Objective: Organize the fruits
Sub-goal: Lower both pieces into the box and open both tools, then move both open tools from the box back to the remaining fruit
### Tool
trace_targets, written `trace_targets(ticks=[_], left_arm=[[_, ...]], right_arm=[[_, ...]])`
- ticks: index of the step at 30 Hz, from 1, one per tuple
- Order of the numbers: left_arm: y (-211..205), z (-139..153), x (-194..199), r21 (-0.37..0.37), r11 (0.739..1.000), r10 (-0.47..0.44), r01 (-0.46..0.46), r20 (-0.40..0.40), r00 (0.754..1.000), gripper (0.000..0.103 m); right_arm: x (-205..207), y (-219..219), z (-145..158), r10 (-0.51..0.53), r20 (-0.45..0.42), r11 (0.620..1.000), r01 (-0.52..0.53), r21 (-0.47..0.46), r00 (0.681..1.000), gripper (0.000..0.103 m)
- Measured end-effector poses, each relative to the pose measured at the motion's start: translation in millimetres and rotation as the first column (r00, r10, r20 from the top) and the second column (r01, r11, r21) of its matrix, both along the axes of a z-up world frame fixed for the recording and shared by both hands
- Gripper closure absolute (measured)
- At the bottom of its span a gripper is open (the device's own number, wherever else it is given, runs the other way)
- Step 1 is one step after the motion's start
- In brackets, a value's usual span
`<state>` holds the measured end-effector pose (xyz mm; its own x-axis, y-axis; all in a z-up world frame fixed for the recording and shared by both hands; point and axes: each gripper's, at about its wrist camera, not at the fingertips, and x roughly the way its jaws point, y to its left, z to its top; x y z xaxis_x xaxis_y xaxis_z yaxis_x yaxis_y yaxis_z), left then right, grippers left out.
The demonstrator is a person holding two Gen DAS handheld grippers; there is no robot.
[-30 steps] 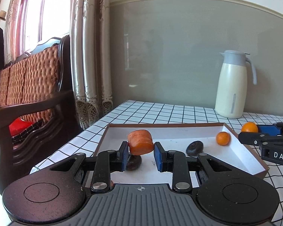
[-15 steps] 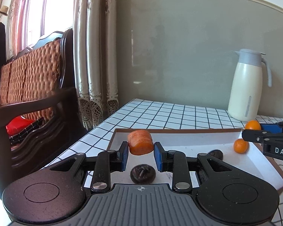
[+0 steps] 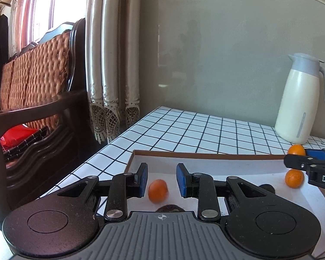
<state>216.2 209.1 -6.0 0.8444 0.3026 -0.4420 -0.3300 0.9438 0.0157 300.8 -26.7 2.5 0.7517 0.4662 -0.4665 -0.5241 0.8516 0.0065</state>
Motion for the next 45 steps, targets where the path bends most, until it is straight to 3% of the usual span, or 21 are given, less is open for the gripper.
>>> trace_targets(ticks=[6,7,8,9,10,11,13,15,25,29,38,45], left_arm=[[1,-6,9,-0.002,1.0,0.003,-0.003,-0.02,1.0,0.074],[2,-7,8,-0.002,1.0,0.005,-0.005,-0.012,1.0,0.073],[2,-8,7,0.004,1.0,0.01,-0.01,-0.012,1.0,0.073],[1,-9,4,0.011,1.0,0.02,-0.02,-0.009,1.0,0.068],[1,-10,1,0.013,1.0,0.025,-0.025,0.008,1.0,0.035],[0,-9,-4,0.019,0.999,0.038,-0.038,0.024,0.999,0.006],[-2,-3,-12,0.045,0.997,0.067,-0.07,0.067,0.996,0.004],[-3,3,-16,0.04,0.997,0.063,-0.066,0.083,0.995,0.004],[-39,14,-45,0.062,0.998,0.002,-0.01,0.14,0.99,0.0],[-63,13,-58,0.062,0.997,-0.044,0.036,0.136,0.99,0.0],[-120,15,-64,0.137,0.979,-0.171,0.154,0.128,0.977,0.0],[-155,14,-55,0.14,0.965,-0.237,0.22,0.114,0.965,0.0]], right_arm=[[9,0,0,0.003,-0.013,1.0,-0.003,0.009,1.0,0.078],[10,0,0,0.012,-0.01,1.0,-0.012,0.01,1.0,0.069],[8,-1,1,-0.002,0.012,1.0,0.002,-0.005,1.0,0.053],[6,-3,1,-0.043,0.064,0.999,0.043,-0.007,0.997,0.007],[2,-7,2,-0.089,0.123,0.996,0.087,0.017,0.988,0.006],[3,-9,3,-0.099,0.126,0.995,0.097,0.029,0.987,0.006],[9,-13,5,-0.082,0.085,0.995,0.077,0.061,0.993,0.006],[7,-15,6,-0.099,0.103,0.993,0.092,0.072,0.99,0.006],[-28,-36,12,-0.109,0.129,0.994,0.107,0.027,0.986,0.006],[-44,-61,13,-0.143,0.119,0.99,0.141,0.027,0.983,0.006],[-68,-115,10,-0.22,0.114,0.975,0.222,-0.012,0.969,0.006],[-59,-166,-12,-0.346,0.086,0.932,0.353,-0.088,0.934,0.006]])
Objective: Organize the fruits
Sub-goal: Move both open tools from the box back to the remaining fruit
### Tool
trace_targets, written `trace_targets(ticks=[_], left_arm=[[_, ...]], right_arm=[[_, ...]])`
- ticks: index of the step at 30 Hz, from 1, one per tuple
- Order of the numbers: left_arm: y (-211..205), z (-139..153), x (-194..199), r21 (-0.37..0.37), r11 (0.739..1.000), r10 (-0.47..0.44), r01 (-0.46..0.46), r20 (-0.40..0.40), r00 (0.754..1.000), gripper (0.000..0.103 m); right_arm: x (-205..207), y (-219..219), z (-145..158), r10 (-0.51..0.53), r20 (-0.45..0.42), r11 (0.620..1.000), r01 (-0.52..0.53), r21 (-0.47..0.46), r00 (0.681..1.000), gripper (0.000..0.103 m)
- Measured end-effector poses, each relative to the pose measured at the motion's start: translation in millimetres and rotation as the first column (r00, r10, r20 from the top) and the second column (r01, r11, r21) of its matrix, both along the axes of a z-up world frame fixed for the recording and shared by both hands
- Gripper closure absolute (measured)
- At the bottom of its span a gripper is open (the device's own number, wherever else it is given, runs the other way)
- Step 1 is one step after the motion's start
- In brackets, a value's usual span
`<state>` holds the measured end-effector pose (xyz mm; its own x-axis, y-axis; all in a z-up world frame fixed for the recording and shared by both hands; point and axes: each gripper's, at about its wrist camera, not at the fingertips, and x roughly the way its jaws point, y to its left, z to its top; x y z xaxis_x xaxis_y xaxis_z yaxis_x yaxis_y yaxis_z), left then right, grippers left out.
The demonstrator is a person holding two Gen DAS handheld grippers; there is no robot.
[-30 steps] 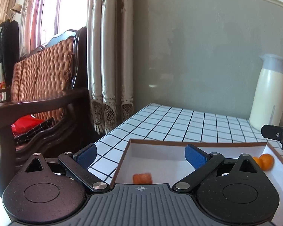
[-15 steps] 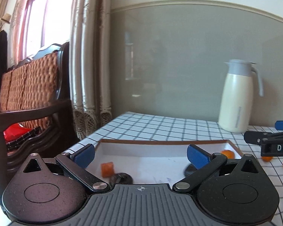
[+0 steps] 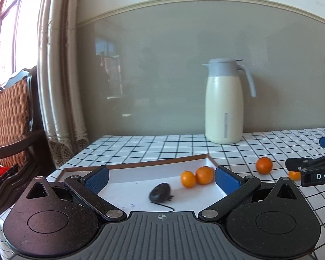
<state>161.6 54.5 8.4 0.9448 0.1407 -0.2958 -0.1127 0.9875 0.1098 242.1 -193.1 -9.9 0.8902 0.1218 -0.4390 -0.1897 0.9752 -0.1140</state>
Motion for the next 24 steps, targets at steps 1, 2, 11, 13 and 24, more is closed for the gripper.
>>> trace_targets(ticks=[1,2,11,13,24], left_arm=[[-4,0,2,0.0,1.0,-0.012,0.012,-0.002,1.0,0.0],[-8,-1,4,0.002,1.0,-0.023,0.023,-0.003,1.0,0.0],[-39,-10,27,0.012,0.995,-0.102,0.103,-0.035,0.994,0.0],[-44,-12,31,0.015,0.994,-0.111,0.111,-0.036,0.993,0.0],[-88,-22,56,-0.013,0.978,-0.21,0.209,-0.072,0.975,0.0]], right_arm=[[4,-8,-4,-0.023,-0.021,1.0,0.023,-0.007,1.0,0.008],[7,-14,-7,-0.038,-0.04,0.999,0.037,-0.01,0.999,0.009],[31,-40,-41,-0.123,-0.148,0.99,0.112,-0.082,0.981,0.024],[38,-43,-47,-0.162,-0.16,0.982,0.143,-0.12,0.974,0.026],[57,-85,-54,-0.226,-0.191,0.974,0.216,-0.073,0.955,0.038]])
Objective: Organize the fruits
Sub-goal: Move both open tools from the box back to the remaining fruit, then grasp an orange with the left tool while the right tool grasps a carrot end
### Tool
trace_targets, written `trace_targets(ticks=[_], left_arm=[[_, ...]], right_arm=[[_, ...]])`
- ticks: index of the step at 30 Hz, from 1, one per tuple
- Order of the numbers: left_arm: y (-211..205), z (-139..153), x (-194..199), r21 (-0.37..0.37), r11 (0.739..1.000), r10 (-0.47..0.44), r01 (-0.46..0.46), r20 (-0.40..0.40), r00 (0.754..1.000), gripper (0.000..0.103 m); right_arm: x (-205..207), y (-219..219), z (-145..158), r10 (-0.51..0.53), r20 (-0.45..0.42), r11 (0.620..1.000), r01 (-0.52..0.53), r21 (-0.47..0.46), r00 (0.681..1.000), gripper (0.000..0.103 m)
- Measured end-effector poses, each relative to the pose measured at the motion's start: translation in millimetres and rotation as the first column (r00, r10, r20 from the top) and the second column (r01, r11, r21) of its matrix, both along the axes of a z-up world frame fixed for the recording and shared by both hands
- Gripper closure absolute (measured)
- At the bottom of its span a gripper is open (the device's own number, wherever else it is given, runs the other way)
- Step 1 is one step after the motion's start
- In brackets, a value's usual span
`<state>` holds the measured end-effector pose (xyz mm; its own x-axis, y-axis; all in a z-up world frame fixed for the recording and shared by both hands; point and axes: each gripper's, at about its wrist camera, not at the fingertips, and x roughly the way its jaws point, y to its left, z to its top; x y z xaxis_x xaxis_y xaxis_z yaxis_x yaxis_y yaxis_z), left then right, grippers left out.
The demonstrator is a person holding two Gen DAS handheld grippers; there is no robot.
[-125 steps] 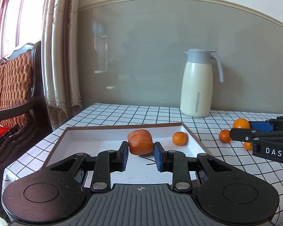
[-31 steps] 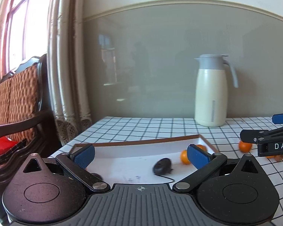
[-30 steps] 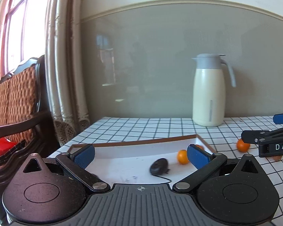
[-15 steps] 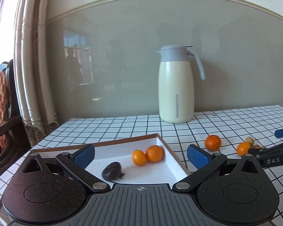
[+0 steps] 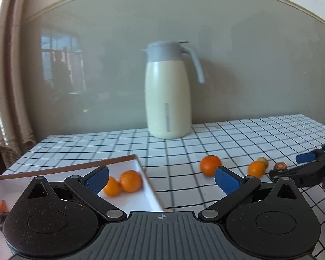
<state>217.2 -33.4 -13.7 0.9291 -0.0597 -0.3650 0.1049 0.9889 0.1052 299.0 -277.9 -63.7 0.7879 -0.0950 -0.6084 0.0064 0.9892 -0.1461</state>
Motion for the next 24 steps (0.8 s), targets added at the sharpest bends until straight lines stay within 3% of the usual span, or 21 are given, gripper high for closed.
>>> trace_targets(ticks=[4,6,8,14,16,21,24], left_arm=[[-23,-5,6,-0.008,0.998,-0.059,0.059,-0.017,0.998,0.0],[-36,-8,10,-0.007,0.995,-0.095,0.095,-0.032,0.995,0.0],[-49,-12,13,0.005,0.993,-0.121,0.122,-0.05,0.991,0.001],[-89,-26,25,0.021,0.983,-0.182,0.185,-0.105,0.978,0.002],[-100,-30,29,0.018,0.98,-0.197,0.201,-0.12,0.973,0.011],[-125,-43,42,0.009,0.975,-0.215,0.22,-0.174,0.961,0.017],[-132,-45,48,0.003,0.974,-0.221,0.226,-0.206,0.953,0.026]], right_arm=[[-1,-14,-1,0.018,-0.006,0.999,-0.018,0.047,1.0,0.044],[-3,-19,0,0.011,-0.003,0.999,-0.011,0.047,1.0,0.058],[-5,-28,1,0.001,-0.003,0.998,-0.001,0.06,1.0,0.064],[-9,-45,0,0.0,-0.004,0.997,0.0,0.081,1.0,0.065],[-10,-50,0,-0.008,-0.001,0.996,0.008,0.088,1.0,0.065],[-8,-54,1,-0.009,0.004,0.994,0.008,0.107,1.0,0.065],[-6,-56,1,-0.007,-0.001,0.994,0.007,0.112,1.0,0.066]])
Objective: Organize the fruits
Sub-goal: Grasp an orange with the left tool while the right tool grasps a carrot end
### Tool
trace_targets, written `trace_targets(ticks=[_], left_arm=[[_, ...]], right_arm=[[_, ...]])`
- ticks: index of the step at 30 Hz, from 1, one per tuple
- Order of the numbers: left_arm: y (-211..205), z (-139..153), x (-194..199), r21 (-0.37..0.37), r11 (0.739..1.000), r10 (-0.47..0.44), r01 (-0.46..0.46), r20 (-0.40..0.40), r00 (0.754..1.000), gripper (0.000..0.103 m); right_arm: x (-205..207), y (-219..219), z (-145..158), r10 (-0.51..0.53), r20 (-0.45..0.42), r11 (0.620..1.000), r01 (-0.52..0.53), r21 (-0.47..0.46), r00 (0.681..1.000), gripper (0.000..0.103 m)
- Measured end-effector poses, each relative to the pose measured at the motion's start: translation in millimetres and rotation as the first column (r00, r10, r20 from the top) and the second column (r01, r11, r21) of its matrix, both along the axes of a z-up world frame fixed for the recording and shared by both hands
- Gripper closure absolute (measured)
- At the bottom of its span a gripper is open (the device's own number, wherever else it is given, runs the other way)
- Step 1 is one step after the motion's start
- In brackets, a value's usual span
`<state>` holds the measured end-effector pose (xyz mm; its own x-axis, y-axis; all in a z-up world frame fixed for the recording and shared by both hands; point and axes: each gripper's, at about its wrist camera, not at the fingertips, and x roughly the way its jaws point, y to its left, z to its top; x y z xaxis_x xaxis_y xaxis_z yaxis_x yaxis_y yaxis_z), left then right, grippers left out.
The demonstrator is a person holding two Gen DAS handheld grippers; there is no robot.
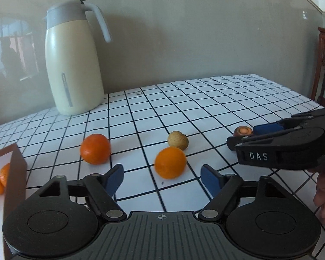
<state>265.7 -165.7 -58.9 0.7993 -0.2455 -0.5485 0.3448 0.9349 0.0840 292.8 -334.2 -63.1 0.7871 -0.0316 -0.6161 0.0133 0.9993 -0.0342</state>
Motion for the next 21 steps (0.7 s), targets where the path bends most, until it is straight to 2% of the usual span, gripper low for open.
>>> trace_targets(ticks=[4,10,17,18,19,21], left_arm=[[-1,-2,12,-0.016,0.999,0.028,-0.028,-0.026,0.999,0.031],[-15,-6,23,-0.01,1.0,0.025,-0.026,-0.059,0.998,0.045],[-18,-6,28,-0.004,0.999,0.041,-0.042,-0.061,0.997,0.046],[-19,-6,27,-0.003,0.999,0.039,-0.039,-0.059,0.997,0.051],[-18,-5,26,-0.003,0.999,0.037,-0.037,-0.056,0.998,0.067],[-18,-5,25,-0.005,0.999,0.036,-0.037,-0.055,0.998,0.067]], right_arm=[[0,-3,1,0.016,0.007,1.0,-0.016,0.027,1.0,0.07],[0,0,-1,0.034,0.0,0.999,-0.034,0.033,0.999,0.077],[0,1,-1,0.04,-0.003,0.999,-0.04,0.027,0.999,0.079],[1,2,0,0.045,-0.006,0.999,-0.045,0.029,0.999,0.081],[2,2,0,0.047,-0.01,0.999,-0.046,0.028,0.999,0.081],[1,2,1,0.058,-0.012,0.998,-0.057,0.038,0.998,0.081]])
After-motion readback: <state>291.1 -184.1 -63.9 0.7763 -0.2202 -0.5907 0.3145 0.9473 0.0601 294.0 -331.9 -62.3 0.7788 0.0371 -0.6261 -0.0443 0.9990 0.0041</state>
